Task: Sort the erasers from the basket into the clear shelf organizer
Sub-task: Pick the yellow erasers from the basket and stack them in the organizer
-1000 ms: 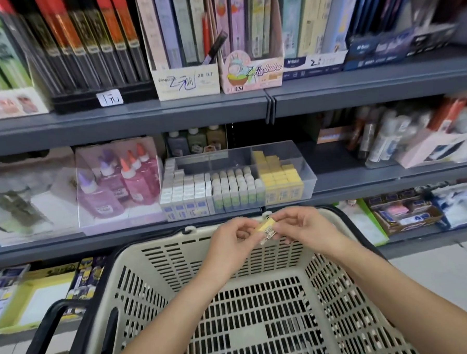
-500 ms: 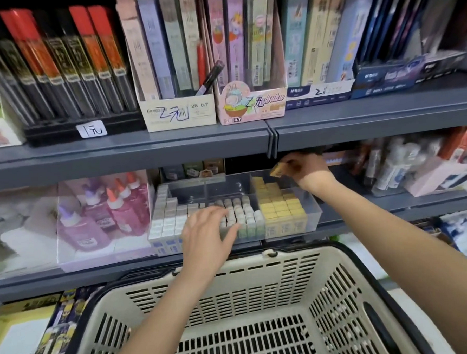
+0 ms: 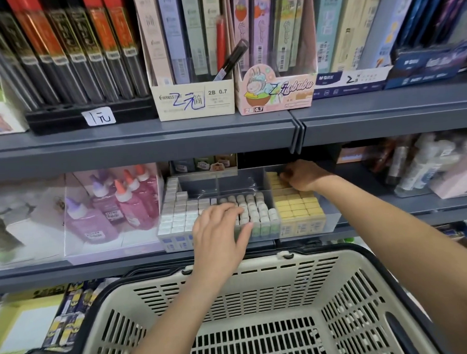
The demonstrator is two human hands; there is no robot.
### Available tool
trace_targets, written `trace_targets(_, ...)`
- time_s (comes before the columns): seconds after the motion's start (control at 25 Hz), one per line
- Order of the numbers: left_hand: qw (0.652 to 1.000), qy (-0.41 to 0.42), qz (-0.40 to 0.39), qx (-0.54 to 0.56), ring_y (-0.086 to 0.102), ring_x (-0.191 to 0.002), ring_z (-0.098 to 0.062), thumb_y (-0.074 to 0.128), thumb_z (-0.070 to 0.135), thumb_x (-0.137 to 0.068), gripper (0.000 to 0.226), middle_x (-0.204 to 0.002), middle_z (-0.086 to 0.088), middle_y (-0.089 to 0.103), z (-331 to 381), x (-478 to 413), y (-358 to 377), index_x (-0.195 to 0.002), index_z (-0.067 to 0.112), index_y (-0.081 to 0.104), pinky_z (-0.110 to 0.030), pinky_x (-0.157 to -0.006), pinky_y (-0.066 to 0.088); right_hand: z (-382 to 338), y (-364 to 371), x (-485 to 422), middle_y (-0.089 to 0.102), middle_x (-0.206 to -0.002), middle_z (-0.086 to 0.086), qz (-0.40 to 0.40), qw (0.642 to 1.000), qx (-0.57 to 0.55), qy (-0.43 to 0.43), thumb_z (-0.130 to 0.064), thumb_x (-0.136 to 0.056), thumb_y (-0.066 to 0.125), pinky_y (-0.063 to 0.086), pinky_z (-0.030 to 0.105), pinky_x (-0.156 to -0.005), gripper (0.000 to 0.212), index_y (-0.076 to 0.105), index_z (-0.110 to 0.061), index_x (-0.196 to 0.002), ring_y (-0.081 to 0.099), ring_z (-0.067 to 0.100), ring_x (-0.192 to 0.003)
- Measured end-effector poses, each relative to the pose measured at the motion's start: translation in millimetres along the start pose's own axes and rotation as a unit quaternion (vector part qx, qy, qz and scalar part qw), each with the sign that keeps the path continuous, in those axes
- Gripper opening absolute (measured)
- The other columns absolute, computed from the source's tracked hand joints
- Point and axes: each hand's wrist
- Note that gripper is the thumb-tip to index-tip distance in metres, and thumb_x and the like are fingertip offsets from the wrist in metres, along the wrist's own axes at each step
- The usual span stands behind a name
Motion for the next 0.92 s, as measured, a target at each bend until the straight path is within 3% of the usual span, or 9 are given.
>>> trace_targets(0.16, 1.0, 0.009, 0.005, -0.012, 0.045, -0.116, -0.015, 0.049, 0.046, -0.089, 0.037, -0.12, 0.008, 0.058, 1, 1, 1, -0.116, 0.023, 0.061, -0.033, -0.1, 0.029, -4, 4, -1, 0.063, -0.108, 0.016, -0.003, 0.997, 0.063, 0.034, -0.044, -0.098, 0.031, 0.042, 0.03, -0.081, 0.05, 0.06, -0.004, -0.109, 0.058, 0.027, -0.093)
trace_targets(0.32, 1.0, 0.003, -0.008, -0.009, 0.043, -0.119, -0.015, 0.051, 0.045, -0.09, 0.037, -0.124, 0.007, 0.056, 4, 1, -3, -0.118, 0.023, 0.06, -0.033, -0.102, 0.026, -6, 0, 6, 0.062, -0.1, 0.013, 0.0, 0.999, 0.045, 0.028, -0.043, -0.098, 0.032, 0.046, 0.032, -0.08, 0.047, 0.059, -0.006, -0.109, 0.057, 0.026, -0.087)
trace_targets(0.4, 0.999, 0.002, -0.029, 0.015, 0.038, -0.124, -0.013, 0.05, 0.044, -0.091, 0.038, -0.13, 0.008, 0.052, 5, 0, -9, -0.122, 0.023, 0.058, -0.03, -0.106, 0.023, -8, -6, 15, 0.06, -0.094, 0.011, 0.035, 0.999, 0.031, 0.027, -0.042, -0.097, 0.035, 0.048, 0.033, -0.076, 0.044, 0.058, -0.008, -0.11, 0.059, 0.027, -0.085)
trace_targets(0.56, 0.998, -0.009, -0.004, 0.055, 0.036, -0.124, -0.012, 0.053, 0.04, -0.089, 0.038, -0.13, 0.005, 0.05, -18, 6, -43, -0.122, 0.022, 0.057, -0.026, -0.104, 0.024, 12, -14, 55, 0.066, -0.109, 0.01, 0.121, 0.992, -0.029, -0.006, -0.038, -0.094, 0.047, 0.045, 0.03, -0.077, 0.034, 0.063, -0.016, -0.114, 0.061, 0.031, -0.1)
trace_targets(0.64, 0.998, -0.046, 0.025, 0.022, 0.038, -0.121, -0.016, 0.056, 0.037, -0.087, 0.04, -0.126, 0.0, 0.052, -44, 14, -64, -0.122, 0.019, 0.055, -0.029, -0.102, 0.027, 36, -12, 83, 0.069, -0.103, 0.012, 0.207, 0.975, -0.075, 0.003, -0.038, -0.089, 0.054, 0.046, 0.032, -0.079, 0.033, 0.066, -0.014, -0.109, 0.063, 0.03, -0.098)
trace_targets(0.72, 0.993, -0.111, 0.027, 0.0, 0.043, -0.115, -0.023, 0.063, 0.034, -0.084, 0.046, -0.122, -0.008, 0.054, -68, 20, -78, -0.124, 0.013, 0.053, -0.034, -0.098, 0.034, 57, -2, 108, 0.067, -0.108, 0.013, 0.243, 0.957, -0.148, 0.051, -0.042, -0.087, 0.058, 0.046, 0.035, -0.084, 0.043, 0.062, -0.009, -0.113, 0.062, 0.028, -0.102)
trace_targets(0.84, 0.981, -0.191, -0.026, 0.028, 0.055, -0.095, -0.019, 0.067, 0.033, -0.082, 0.053, -0.119, -0.011, 0.055, -78, 22, -77, -0.126, 0.007, 0.05, -0.034, -0.084, 0.043, 68, 20, 125, 0.062, -0.118, 0.01, 0.147, 0.942, -0.286, 0.101, -0.049, -0.079, 0.065, 0.045, 0.039, -0.095, 0.063, 0.054, -0.008, -0.125, 0.058, 0.024, -0.11)
trace_targets(0.92, 0.977, -0.207, -0.03, 0.05, 0.056, -0.081, -0.013, 0.066, 0.03, -0.084, 0.048, -0.114, -0.009, 0.058, -76, 22, -72, -0.124, 0.007, 0.052, -0.029, -0.074, 0.042, 64, 32, 125, 0.062, -0.118, 0.011, 0.098, 0.94, -0.313, 0.093, -0.042, -0.074, 0.073, 0.045, 0.037, -0.095, 0.065, 0.054, -0.006, -0.125, 0.058, 0.023, -0.109)
Point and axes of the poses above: each hand's wrist, its own x-axis away from the middle knuckle, its own y-axis out of the palm, z = x × y
